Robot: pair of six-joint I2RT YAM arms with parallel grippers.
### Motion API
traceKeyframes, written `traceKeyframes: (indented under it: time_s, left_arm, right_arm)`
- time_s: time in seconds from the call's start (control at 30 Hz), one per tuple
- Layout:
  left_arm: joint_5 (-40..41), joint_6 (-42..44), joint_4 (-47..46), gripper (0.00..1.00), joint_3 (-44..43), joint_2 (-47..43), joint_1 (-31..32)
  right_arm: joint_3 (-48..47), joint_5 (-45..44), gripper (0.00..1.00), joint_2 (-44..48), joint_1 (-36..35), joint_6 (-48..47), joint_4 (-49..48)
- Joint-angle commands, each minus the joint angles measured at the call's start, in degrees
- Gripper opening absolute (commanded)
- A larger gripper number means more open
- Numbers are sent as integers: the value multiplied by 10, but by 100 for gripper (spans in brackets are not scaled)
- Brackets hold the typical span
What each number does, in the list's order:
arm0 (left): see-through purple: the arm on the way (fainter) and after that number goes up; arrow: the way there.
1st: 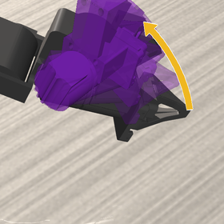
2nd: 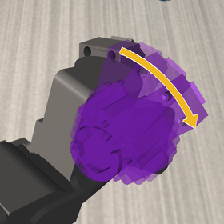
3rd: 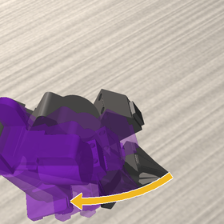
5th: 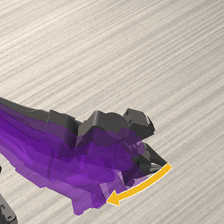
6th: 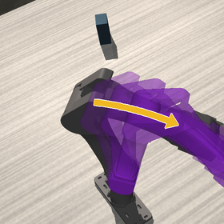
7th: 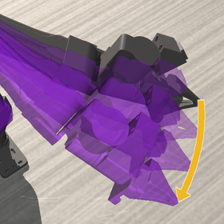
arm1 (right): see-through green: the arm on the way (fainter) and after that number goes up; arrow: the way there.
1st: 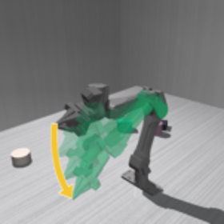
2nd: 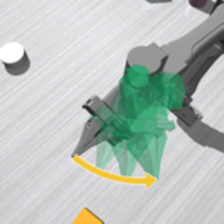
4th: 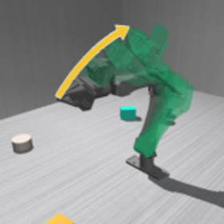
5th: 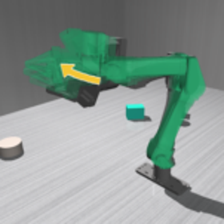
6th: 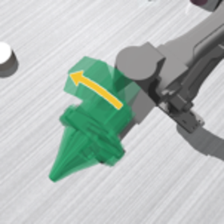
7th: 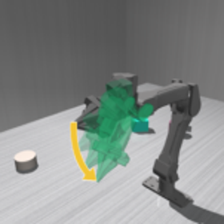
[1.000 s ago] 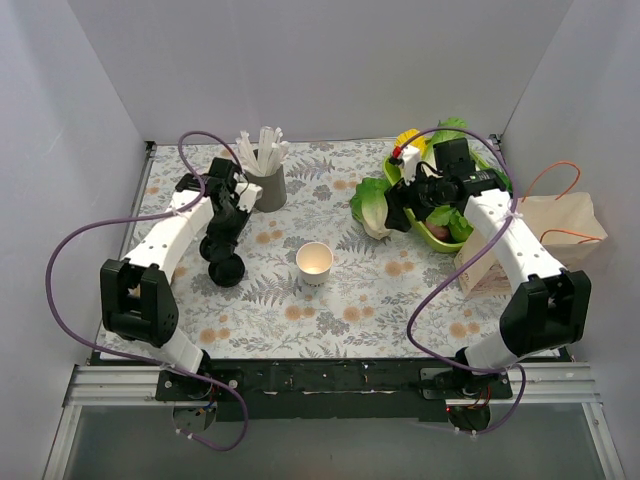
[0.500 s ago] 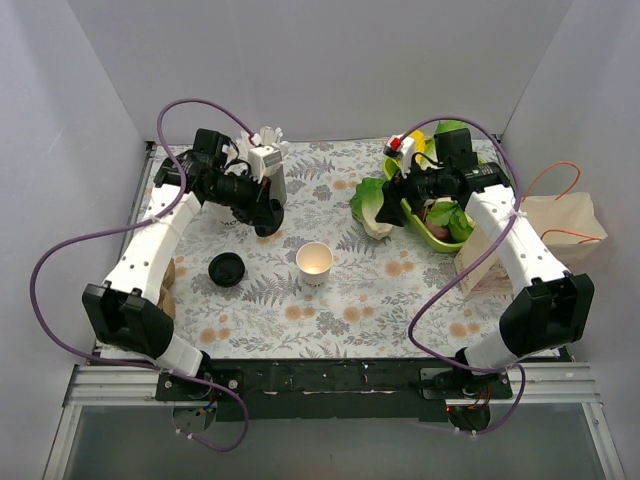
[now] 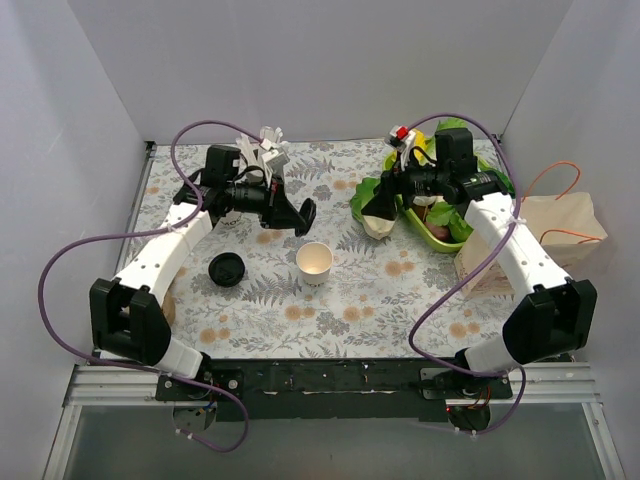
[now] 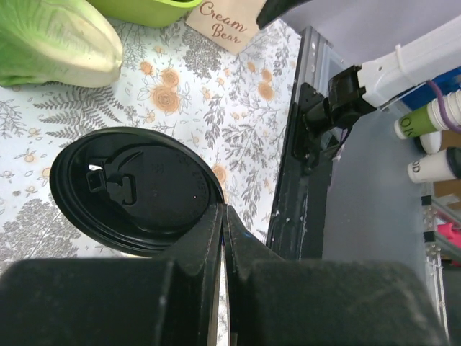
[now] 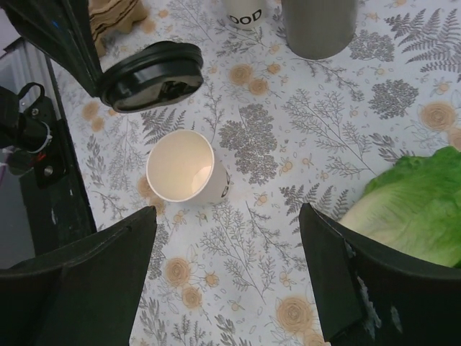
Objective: Pack the takeout coffee
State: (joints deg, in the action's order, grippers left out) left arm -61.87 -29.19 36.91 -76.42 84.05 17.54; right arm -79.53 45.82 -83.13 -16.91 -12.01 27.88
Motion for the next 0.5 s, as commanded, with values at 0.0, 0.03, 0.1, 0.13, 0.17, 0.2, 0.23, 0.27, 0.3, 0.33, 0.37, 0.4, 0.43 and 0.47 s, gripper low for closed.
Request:
traceKeyframes:
  time_s: [0.0,0.03,0.1,0.13,0.17,0.2,0.23,0.27,0.3,0.33,0.37,0.4,0.43,0.47]
  left_arm:
    - [-55,-148,-214,0,48,3,13]
    - [-54,-163,-232,0,57,1,17]
    - [-53,-184,-251,0,79,-4,21]
    - [-53,-192,-265,0,88,-5,21]
    - [-59,-205,-273,0,96,-6,22]
    - [-66,-228,-284,0,119,-7,21]
    - [-71,-244,-308,0,130,-9,23]
    - [-83,-257,-321,0,143,-11,24]
    - [-91,-287,-350,0,164,-12,24]
    - [-97,-299,-365,0,175,-12,24]
    - [-103,-312,-384,0,185,-11,24]
    - [-109,-344,-416,0,194,-7,24]
    - [-113,-360,-435,0,213,-6,24]
    - [-117,-381,-455,0,221,-4,24]
  right_arm:
    - [10,52,88,-15,-2,43,-41]
    - [11,52,88,-17,-2,43,-41]
    - [17,52,88,-22,-2,42,-39]
    - [17,56,88,-25,-1,41,-38]
    - [17,59,88,-34,-2,39,-34]
    - [17,69,89,-38,-2,39,-27]
    - [18,74,90,-46,-2,32,-27]
    - [21,87,92,-48,-2,27,-24]
    - [26,91,94,-52,-2,18,-14]
    - [29,95,94,-58,-2,-9,-9]
    - [33,99,95,-61,-2,-22,-2]
    - [40,104,96,-64,-3,-37,2]
    - [41,106,96,-71,-3,-62,15]
    - [42,113,96,-76,-4,-75,22]
